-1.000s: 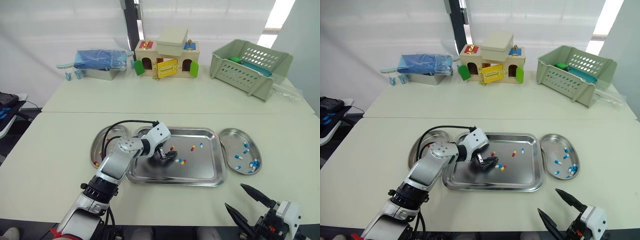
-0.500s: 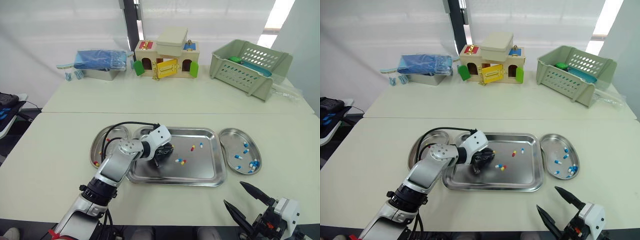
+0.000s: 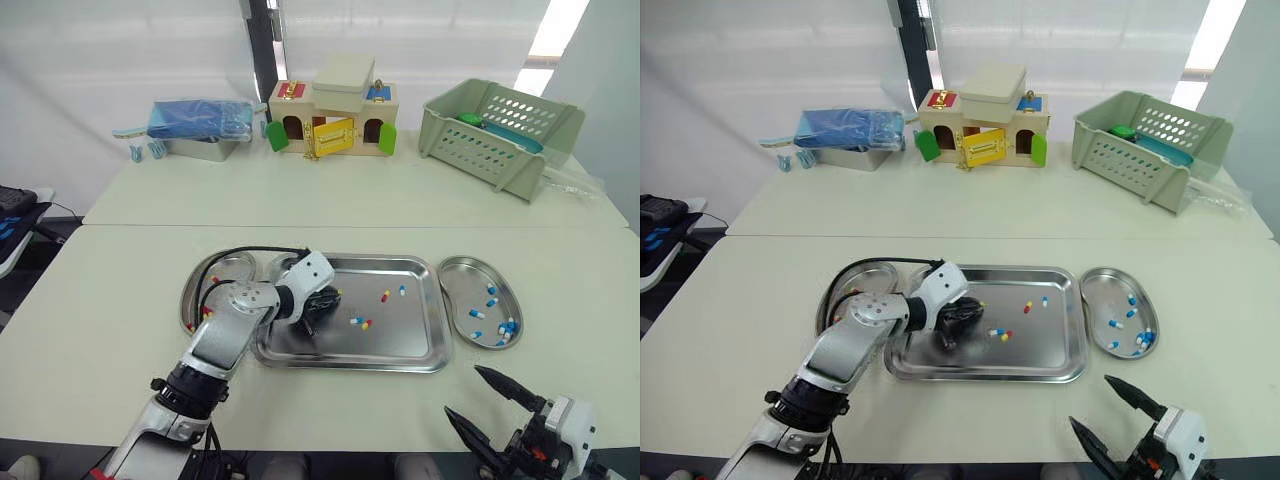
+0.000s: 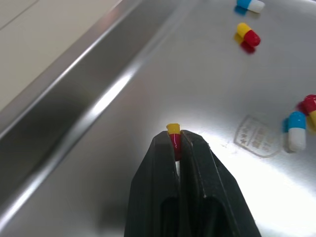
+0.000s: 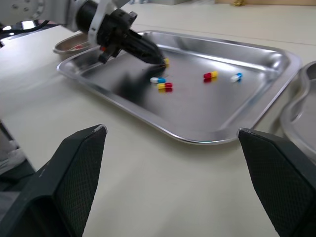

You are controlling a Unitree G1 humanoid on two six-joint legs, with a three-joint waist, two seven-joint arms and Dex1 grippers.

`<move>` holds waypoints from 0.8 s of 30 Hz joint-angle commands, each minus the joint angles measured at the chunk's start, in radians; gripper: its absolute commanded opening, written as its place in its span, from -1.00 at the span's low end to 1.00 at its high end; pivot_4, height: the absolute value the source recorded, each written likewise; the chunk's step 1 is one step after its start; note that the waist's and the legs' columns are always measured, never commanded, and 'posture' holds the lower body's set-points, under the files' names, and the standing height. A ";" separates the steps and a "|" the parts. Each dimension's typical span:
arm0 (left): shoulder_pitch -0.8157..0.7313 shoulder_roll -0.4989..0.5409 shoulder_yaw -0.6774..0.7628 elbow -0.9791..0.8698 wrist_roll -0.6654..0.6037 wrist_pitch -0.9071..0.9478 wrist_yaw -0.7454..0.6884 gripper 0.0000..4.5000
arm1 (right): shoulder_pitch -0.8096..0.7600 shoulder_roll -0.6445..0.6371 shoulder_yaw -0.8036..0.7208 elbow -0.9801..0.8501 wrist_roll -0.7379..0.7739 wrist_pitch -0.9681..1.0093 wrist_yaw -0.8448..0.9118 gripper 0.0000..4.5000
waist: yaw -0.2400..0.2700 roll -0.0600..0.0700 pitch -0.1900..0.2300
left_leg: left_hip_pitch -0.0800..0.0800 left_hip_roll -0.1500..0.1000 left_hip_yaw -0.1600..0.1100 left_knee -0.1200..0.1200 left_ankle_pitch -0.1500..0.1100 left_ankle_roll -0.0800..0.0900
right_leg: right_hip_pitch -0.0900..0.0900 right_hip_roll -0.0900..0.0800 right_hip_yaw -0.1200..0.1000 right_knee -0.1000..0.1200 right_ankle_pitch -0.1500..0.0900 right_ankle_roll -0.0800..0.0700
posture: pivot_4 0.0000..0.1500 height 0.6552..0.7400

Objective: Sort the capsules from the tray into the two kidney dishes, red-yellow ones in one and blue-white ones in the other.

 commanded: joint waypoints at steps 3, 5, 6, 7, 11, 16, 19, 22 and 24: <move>0.014 0.034 0.173 -0.207 -0.036 0.157 0.104 -0.97 | -0.077 -0.095 -0.003 0.025 0.055 -0.008 0.130 1.00 | 0.000 0.000 0.000 | 0.000 0.000 0.000 0.000 0.000 0.000 | 0.000 0.000 0.000 0.000 0.000 0.000 | 1.00 1.00; 0.026 0.046 0.217 -0.263 -0.041 0.218 0.136 -0.97 | -0.112 -0.121 -0.003 0.052 0.070 -0.005 0.168 1.00 | 0.001 0.000 0.000 | 0.000 0.000 0.000 0.000 0.000 0.000 | 0.001 0.000 0.000 0.000 0.000 0.000 | 1.00 1.00; 0.040 0.058 0.251 -0.297 -0.041 0.251 0.155 -0.97 | -0.138 -0.135 -0.001 0.068 0.081 0.002 0.187 1.00 | 0.001 0.000 0.000 | 0.000 0.000 0.000 0.000 0.000 0.000 | 0.001 0.000 -0.001 0.000 0.000 0.000 | 1.00 1.00; 0.057 0.068 0.284 -0.329 -0.039 0.282 0.176 -0.97 | -0.163 -0.145 0.000 0.084 0.092 0.006 0.207 1.00 | 0.001 0.000 0.000 | 0.000 0.000 -0.001 0.000 0.000 0.000 | 0.001 0.000 -0.001 -0.001 0.000 0.000 | 1.00 1.00; 0.125 0.068 0.422 -0.399 -0.022 0.388 0.282 -0.97 | -0.247 -0.169 -0.005 0.153 0.124 0.010 0.271 1.00 | 0.001 0.000 0.000 | 0.001 0.000 0.000 0.000 0.000 0.000 | 0.001 0.000 -0.001 0.000 0.000 0.000 | 1.00 1.00; 0.224 0.076 0.491 -0.405 -0.014 0.368 0.350 -0.97 | -0.317 -0.177 -0.012 0.221 0.138 0.016 0.314 1.00 | 0.002 -0.001 0.000 | 0.001 0.000 0.000 0.000 0.000 0.000 | 0.002 0.000 -0.001 -0.001 0.000 0.000 | 1.00 1.00; 0.266 0.074 0.489 -0.394 -0.021 0.325 0.362 -0.97 | -0.331 -0.176 -0.007 0.239 0.136 0.014 0.331 1.00 | 0.007 -0.001 0.000 | 0.001 0.000 0.000 0.001 0.000 0.000 | 0.002 -0.001 -0.001 -0.001 0.000 0.000 | 1.00 1.00; 0.284 0.071 0.485 -0.388 -0.036 0.311 0.367 -0.97 | -0.340 -0.171 -0.005 0.242 0.134 0.016 0.336 1.00 | 0.007 -0.002 0.001 | 0.001 0.000 0.000 0.000 0.000 0.000 | 0.003 -0.001 -0.002 -0.001 0.000 0.000 | 1.00 1.00; 0.287 0.073 0.481 -0.381 -0.043 0.302 0.368 -0.97 | -0.345 -0.168 -0.005 0.241 0.135 0.018 0.336 1.00 | 0.006 -0.002 0.001 | 0.001 0.000 0.000 0.000 0.000 0.000 | 0.003 -0.001 -0.002 -0.001 0.000 0.000 | 1.00 1.00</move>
